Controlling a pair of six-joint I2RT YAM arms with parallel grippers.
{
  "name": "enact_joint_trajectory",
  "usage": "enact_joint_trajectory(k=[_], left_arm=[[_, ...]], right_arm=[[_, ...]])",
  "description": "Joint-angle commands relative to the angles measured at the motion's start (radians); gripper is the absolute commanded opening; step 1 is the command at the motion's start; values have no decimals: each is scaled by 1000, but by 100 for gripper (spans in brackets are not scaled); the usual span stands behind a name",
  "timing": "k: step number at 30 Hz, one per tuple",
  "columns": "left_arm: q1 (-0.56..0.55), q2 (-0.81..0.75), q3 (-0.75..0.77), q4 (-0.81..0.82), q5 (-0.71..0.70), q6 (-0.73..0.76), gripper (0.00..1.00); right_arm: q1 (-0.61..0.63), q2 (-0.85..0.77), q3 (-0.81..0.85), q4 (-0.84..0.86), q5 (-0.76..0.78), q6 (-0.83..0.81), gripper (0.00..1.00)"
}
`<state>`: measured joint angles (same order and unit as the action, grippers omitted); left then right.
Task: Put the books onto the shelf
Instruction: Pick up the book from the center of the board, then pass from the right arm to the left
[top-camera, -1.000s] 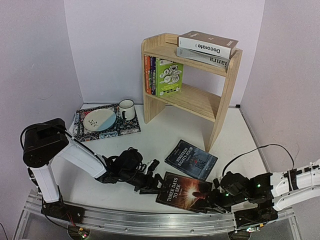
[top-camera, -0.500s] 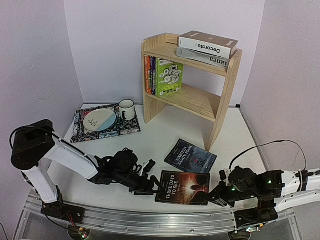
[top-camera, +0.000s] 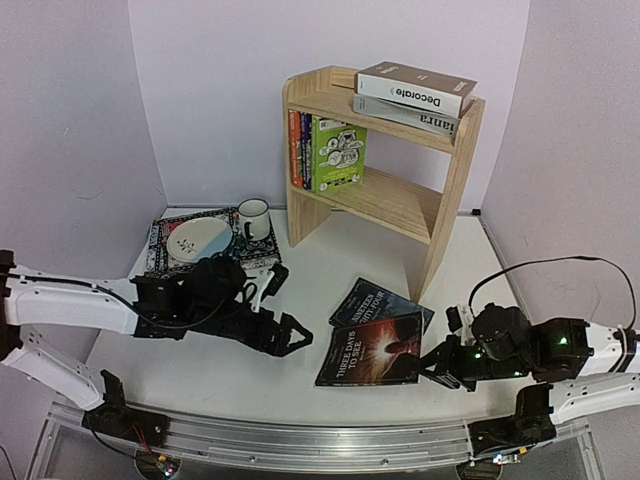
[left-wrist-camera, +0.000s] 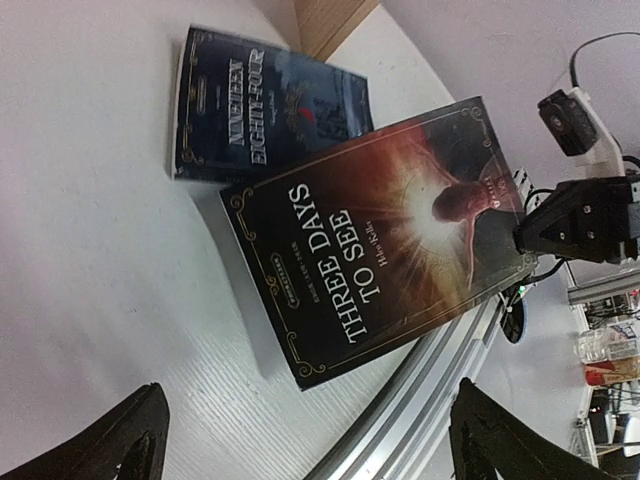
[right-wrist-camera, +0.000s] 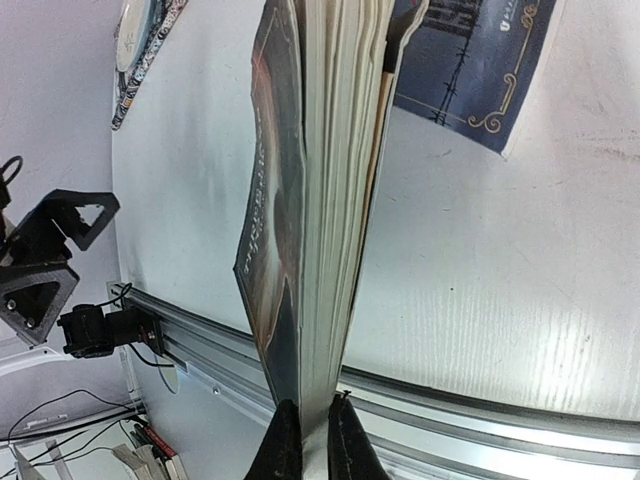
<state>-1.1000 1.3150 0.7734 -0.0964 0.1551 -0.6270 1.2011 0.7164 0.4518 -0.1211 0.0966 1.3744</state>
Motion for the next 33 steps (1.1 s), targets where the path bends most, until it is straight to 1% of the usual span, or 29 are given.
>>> enact_joint_trajectory(k=[1,5,10,14,16,19,22,27,29,33], left_arm=[[-11,-169,5,-43,-137,217,99],[-18,-224,5,-28,-156,348,99],[-66,-216,31,-26,-273,473,99],[-155,-176,44,-11,-351,608,99],[-215,-160,29,38,-393,702,99],[-294,-123,20,87,-485,781,99],[-341,-72,15,140,-589,850,100],[-376,7,-4,235,-719,909,99],[-377,39,-5,252,-732,911,99],[-387,97,7,261,-739,931,90]], right_arm=[[1,4,126,21,58,-81,0],[1,31,164,21,70,-88,0],[2,87,188,23,80,-75,0],[1,127,217,30,78,-79,0],[1,133,223,32,84,-81,0],[2,127,218,37,102,-88,0],[1,113,194,49,116,-79,0],[1,89,168,71,114,-69,0],[1,68,158,70,116,-58,0],[1,18,118,69,135,-30,0]])
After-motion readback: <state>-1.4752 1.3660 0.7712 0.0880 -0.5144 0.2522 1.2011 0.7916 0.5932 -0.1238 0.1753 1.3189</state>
